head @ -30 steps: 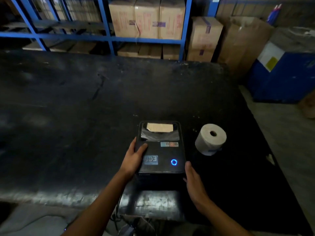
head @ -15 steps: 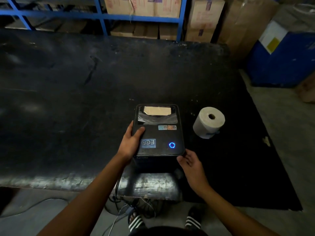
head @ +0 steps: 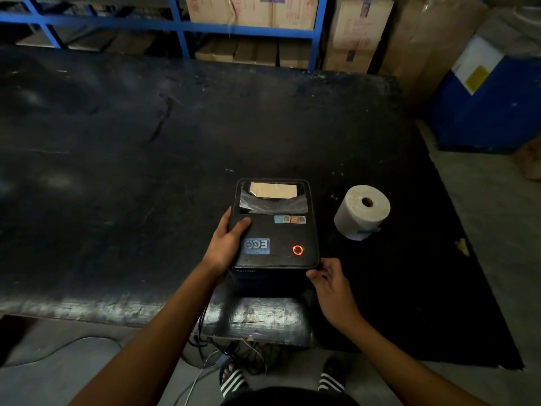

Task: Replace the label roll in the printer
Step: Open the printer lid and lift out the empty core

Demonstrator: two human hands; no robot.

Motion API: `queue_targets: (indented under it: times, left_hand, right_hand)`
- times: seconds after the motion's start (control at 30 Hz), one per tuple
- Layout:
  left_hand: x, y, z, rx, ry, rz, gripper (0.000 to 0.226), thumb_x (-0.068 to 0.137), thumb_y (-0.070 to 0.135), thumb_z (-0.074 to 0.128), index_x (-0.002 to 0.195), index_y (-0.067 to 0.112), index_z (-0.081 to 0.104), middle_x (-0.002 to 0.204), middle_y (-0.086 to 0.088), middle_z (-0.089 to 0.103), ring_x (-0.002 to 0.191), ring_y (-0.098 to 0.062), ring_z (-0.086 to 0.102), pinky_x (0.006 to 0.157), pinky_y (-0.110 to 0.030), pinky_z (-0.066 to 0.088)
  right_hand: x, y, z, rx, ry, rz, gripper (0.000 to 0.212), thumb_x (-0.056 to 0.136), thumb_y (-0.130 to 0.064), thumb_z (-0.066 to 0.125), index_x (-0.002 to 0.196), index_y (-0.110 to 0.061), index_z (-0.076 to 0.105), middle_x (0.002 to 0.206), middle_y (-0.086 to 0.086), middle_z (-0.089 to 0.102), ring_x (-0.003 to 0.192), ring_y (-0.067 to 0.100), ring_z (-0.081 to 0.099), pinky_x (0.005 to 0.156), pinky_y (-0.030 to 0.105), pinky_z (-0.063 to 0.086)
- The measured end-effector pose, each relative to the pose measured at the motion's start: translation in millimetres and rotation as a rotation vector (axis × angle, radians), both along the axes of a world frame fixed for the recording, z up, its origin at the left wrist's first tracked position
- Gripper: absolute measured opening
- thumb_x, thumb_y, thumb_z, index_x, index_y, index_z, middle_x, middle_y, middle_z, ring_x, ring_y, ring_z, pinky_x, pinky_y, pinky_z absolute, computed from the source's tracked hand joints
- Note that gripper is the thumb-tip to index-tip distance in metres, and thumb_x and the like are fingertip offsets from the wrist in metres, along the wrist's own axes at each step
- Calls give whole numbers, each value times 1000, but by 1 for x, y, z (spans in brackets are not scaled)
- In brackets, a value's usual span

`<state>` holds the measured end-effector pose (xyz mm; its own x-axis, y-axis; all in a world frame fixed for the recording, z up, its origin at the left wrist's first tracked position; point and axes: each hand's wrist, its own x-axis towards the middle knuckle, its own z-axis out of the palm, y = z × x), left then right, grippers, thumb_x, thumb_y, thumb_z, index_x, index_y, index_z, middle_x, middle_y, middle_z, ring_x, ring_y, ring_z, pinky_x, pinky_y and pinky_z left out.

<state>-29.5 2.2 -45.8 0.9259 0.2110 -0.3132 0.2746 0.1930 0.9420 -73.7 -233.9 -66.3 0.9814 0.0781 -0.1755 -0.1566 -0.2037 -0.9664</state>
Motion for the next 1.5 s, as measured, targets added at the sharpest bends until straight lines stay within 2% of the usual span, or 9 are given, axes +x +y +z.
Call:
queue_targets:
  times: [0.17, 0.27, 0.4, 0.53, 0.67, 0.9, 1.1, 1.33, 1.5]
  left_hand:
    - [-16, 14, -6, -109, -45, -168, 58, 93, 43, 56, 147, 30, 38, 143, -6, 55, 127, -24, 55, 107, -45, 41]
    - [-42, 26, -26, -115, -82, -170, 73, 91, 54, 50, 154, 29, 20, 158, -3, 32, 142, -18, 36, 117, -44, 28]
    - [-70, 35, -52, 1, -26, -354, 95, 76, 35, 75, 153, 20, 20, 148, 3, 48, 133, -14, 47, 102, -26, 47]
    - [-70, 31, -60, 175, 61, -417, 90, 47, 36, 95, 125, 34, 49, 119, 21, 67, 113, -7, 63, 81, -14, 54]
    - [-68, 33, -65, 298, 84, -279, 80, 51, 29, 92, 121, 38, 54, 107, 26, 71, 107, 3, 64, 86, -16, 54]
    - [-68, 31, -59, 411, 50, -330, 105, 65, 24, 89, 147, 35, 25, 116, 28, 59, 97, 20, 59, 80, -3, 48]
    - [-68, 29, -56, 382, 57, -335, 120, 56, 43, 86, 154, 23, 20, 129, 11, 58, 102, 19, 57, 86, -4, 47]
    - [-68, 28, -54, 403, 73, -363, 116, 62, 42, 83, 154, 24, 16, 136, 2, 57, 108, 14, 56, 87, -3, 45]
    - [-66, 29, -54, 427, 78, -396, 114, 66, 37, 83, 155, 24, 13, 128, 12, 53, 95, 26, 55, 82, 0, 45]
  right_hand:
    - [-5, -1, 3, 37, 12, 46, 33, 89, -22, 62, 116, -31, 45, 125, 4, 58, 97, -15, 60, 77, 6, 47]
    - [2, -7, 7, -24, -41, 144, 80, 77, -45, 69, 141, -46, 22, 152, -7, 33, 127, -2, 44, 100, 20, 41]
    - [19, -10, 14, -223, -137, 276, 106, 67, -65, 72, 146, -55, 2, 158, -14, 19, 143, 5, 22, 113, 35, 26]
    - [22, -9, 16, -216, -146, 287, 105, 68, -65, 71, 147, -53, 4, 156, -6, 32, 142, 11, 31, 115, 47, 32]
    - [18, -7, 19, -241, -163, 246, 102, 68, -69, 67, 149, -49, 8, 154, -1, 36, 141, 20, 33, 112, 54, 34]
    - [61, 26, 74, 74, -216, -55, 61, 76, -51, 71, 126, -33, 41, 129, -1, 59, 112, 2, 59, 92, 21, 49]
    - [137, 47, 123, 45, -77, -220, 46, 84, -68, 49, 107, -28, 47, 97, -10, 56, 87, 7, 56, 66, 24, 41]
    - [172, 51, 123, 30, -4, -87, 59, 92, -65, 31, 141, -35, 39, 147, 0, 43, 134, 21, 42, 111, 49, 36]
    - [176, 45, 124, 119, 55, -90, 52, 97, -57, 33, 140, -30, 41, 115, -13, 56, 122, 19, 52, 96, 37, 44]
